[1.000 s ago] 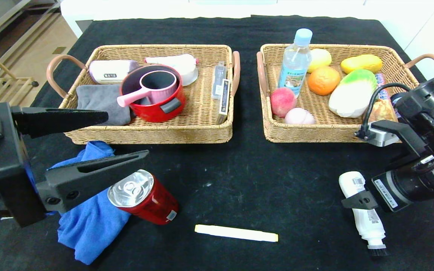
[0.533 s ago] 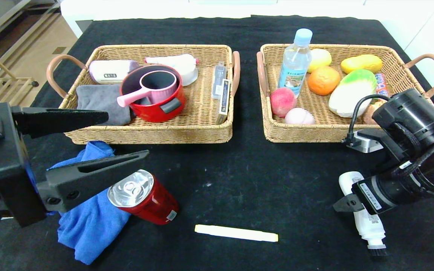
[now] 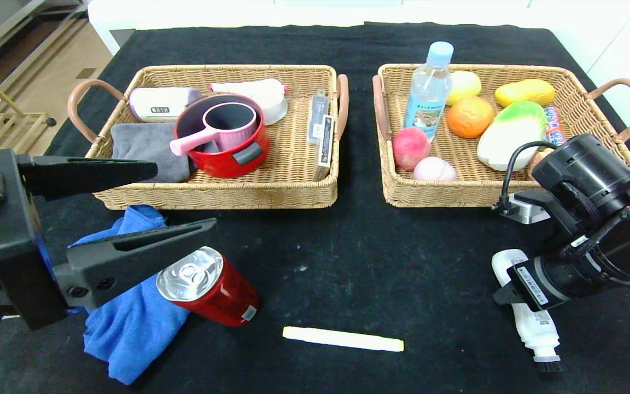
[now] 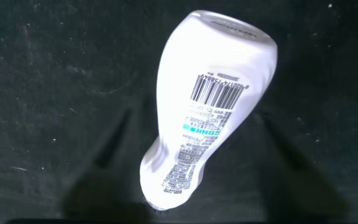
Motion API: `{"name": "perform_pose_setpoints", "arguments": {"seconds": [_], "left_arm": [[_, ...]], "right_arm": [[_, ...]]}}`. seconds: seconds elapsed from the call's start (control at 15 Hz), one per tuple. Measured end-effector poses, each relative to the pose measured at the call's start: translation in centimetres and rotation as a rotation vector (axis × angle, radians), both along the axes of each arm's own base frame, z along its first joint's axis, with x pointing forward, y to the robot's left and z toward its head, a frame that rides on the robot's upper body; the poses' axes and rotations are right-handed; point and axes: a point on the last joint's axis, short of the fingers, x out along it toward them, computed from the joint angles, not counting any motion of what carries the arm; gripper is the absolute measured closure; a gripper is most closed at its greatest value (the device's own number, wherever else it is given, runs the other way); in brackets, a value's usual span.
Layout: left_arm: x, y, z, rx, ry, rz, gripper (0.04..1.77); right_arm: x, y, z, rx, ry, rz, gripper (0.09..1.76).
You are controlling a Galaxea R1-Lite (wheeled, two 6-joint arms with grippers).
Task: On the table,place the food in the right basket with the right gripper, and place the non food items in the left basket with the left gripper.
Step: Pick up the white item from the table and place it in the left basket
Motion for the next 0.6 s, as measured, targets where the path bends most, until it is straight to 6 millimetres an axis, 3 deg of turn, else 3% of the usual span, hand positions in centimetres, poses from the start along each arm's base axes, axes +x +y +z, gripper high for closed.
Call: {"name": "perform_pose_setpoints", "arguments": {"seconds": [0.2,0.6], "left_arm": [[0.00,0.00,0.00,0.000,0.000,0.000,0.09],[0.00,0.00,0.00,0.000,0.000,0.000,0.09]], "right_arm": [[-0.01,0.01,0.00,0.002,0.001,0.001,1.05],[-0.03,0.01,0.02,0.007,0.002,0.004,1.07]]}}
